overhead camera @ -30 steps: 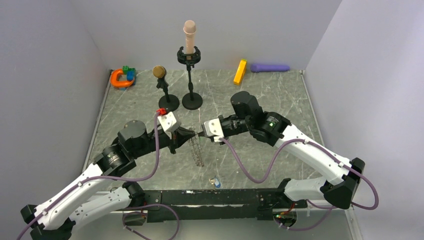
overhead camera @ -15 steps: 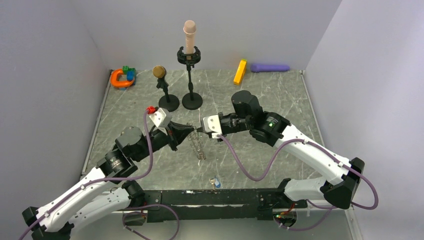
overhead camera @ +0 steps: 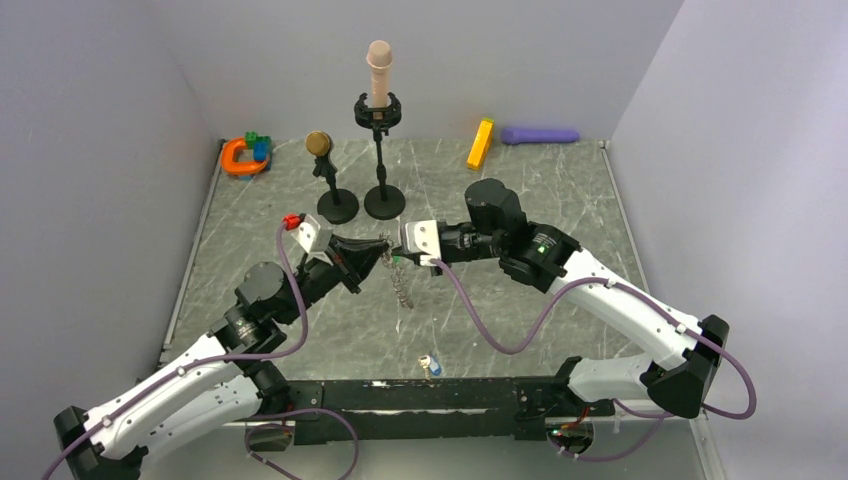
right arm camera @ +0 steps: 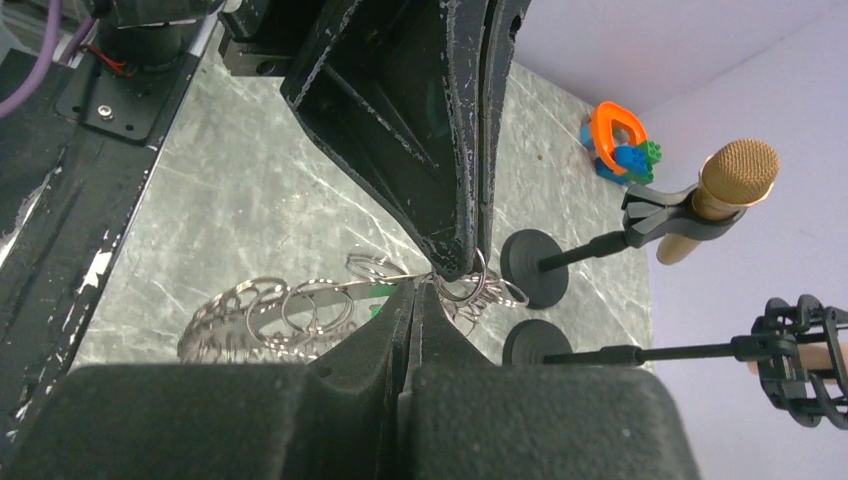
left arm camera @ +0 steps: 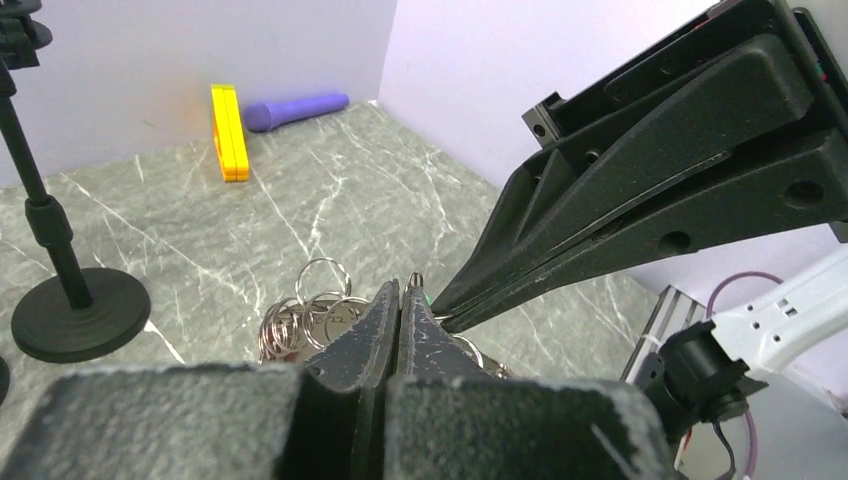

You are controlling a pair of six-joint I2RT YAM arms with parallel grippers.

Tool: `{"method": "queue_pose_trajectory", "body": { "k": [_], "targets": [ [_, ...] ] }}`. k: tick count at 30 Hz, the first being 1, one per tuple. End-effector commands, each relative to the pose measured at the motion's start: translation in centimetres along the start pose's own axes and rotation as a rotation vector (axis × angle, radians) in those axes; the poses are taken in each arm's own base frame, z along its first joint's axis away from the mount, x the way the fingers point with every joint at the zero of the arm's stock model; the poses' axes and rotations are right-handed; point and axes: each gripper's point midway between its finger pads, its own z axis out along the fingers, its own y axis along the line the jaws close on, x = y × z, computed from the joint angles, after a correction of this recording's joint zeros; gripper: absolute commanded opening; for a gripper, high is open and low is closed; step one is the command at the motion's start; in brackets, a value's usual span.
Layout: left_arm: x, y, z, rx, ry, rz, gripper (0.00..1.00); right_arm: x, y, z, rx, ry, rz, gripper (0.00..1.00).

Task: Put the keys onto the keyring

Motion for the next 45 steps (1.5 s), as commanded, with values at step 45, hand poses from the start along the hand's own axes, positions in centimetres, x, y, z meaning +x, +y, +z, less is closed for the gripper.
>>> {"method": "queue_pose_trajectory", "body": {
  "k": [45],
  "targets": [
    [-6.3, -0.5, -0.2, 0.037, -0.373, -0.045, 0.00, -0.2, -0.2, -1.0, 0.032, -0.025, 0.118, 0.15]
  ]
}}
